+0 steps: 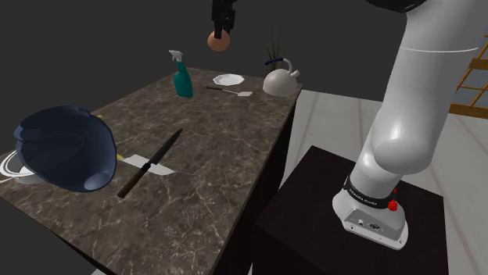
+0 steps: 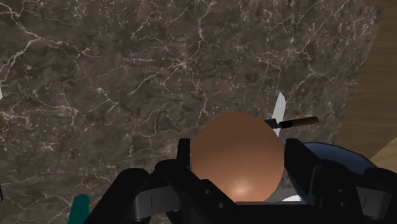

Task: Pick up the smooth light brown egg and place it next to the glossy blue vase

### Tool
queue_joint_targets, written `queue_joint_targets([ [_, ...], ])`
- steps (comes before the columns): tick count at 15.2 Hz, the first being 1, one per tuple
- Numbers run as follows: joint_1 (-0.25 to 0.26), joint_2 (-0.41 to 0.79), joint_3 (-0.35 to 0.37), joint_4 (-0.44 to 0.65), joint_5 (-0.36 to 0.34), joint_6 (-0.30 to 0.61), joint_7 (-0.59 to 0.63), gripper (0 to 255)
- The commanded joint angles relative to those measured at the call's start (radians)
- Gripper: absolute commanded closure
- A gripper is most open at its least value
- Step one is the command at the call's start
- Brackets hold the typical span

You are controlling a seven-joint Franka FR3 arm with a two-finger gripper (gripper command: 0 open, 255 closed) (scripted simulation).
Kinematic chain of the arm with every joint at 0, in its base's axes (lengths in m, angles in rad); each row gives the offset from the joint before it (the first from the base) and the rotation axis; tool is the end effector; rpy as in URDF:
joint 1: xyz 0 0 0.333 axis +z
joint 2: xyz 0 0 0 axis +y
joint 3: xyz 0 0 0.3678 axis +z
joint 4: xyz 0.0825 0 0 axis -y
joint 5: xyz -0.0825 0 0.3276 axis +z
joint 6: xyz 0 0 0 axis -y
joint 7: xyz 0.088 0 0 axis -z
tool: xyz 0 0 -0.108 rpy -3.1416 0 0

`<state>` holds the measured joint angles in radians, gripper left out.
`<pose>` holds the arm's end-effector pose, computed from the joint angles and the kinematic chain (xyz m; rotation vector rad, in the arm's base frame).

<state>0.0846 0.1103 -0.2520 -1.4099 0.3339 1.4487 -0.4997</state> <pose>0.5248 -0.0390 0.6816 -2.7842 -0.5101 -0.0509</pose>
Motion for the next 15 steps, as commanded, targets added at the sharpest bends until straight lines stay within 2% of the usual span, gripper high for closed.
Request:
queue_joint_targets([
  [1, 0.032, -0.029, 0.023, -0.039, -0.007, 0.028, 0.049, 255],
  [8, 0.126, -0.095, 0.106, -0.131, -0.020, 0.108, 0.208, 255],
  [15, 0.212, -0.106, 0.191, -0.155, -0.026, 0.173, 0.366, 255],
])
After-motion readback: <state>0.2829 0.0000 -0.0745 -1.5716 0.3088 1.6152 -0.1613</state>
